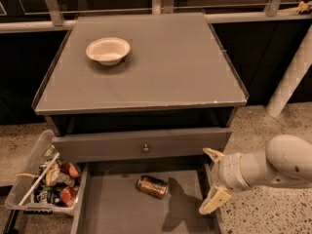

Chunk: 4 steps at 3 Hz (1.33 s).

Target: Pick orange can from middle drawer and place on counter

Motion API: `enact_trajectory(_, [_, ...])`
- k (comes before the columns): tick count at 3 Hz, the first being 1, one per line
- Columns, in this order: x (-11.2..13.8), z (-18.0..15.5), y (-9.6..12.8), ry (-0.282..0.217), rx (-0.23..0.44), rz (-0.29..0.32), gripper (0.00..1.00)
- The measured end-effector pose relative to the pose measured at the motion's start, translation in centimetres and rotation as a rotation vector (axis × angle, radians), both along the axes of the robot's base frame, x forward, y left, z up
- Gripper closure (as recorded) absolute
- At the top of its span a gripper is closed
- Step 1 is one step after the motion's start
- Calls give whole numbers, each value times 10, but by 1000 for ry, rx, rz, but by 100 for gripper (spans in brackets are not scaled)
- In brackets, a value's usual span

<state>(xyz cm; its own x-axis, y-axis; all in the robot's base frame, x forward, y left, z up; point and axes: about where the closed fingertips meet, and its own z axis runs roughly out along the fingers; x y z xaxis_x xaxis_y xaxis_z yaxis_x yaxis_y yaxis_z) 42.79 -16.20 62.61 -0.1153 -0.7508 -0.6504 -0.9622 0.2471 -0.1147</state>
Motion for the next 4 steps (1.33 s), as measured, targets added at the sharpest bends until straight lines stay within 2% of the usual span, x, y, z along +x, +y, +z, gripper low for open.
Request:
enact_trajectory(1, [3, -46, 20, 50, 78, -3, 0])
enact_trajectory(3, [5, -142, 54, 95, 242, -33, 0])
enact_trajectory(4, [8, -150, 61, 91, 244, -27, 0])
